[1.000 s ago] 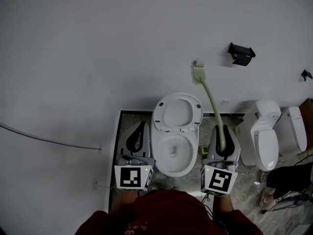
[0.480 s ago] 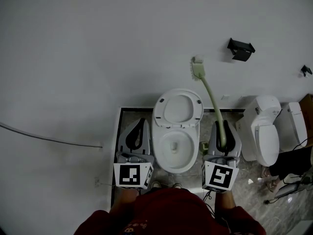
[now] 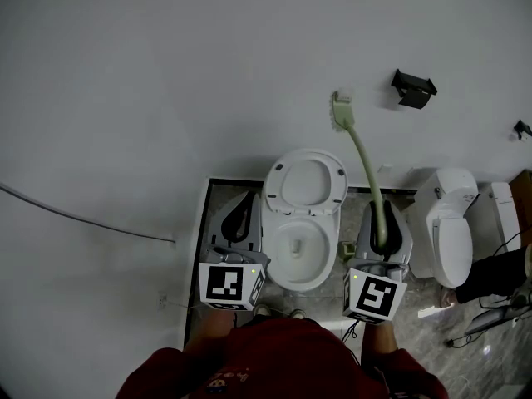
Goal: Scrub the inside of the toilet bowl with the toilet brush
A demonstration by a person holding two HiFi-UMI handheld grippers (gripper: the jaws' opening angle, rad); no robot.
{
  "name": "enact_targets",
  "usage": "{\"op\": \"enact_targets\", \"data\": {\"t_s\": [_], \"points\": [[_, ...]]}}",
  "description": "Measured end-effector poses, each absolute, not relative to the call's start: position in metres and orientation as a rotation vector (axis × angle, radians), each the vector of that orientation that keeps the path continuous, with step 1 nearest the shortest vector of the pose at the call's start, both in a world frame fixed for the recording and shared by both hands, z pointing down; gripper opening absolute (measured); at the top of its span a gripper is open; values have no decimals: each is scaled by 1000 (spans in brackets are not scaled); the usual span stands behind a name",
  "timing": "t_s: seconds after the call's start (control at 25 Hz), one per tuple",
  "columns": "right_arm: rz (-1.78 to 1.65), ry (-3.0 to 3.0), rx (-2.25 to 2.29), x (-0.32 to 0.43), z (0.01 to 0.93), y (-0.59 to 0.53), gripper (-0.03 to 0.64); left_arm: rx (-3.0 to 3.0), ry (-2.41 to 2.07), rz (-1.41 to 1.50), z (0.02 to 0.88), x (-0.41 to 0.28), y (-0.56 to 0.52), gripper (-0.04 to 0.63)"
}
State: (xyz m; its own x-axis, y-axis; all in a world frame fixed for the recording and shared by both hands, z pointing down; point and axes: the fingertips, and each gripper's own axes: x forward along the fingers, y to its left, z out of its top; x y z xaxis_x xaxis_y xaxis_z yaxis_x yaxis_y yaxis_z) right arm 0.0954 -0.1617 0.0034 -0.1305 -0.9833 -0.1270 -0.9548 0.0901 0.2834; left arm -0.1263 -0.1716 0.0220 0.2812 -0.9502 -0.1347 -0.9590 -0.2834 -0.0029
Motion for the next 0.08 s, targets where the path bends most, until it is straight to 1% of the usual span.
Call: {"op": "enact_targets", "data": {"t_s": [0.08], "points": [[-463,-2252,2001,95,1,-160,114,-2451,1824,162,21,-124,-169,6]]}}
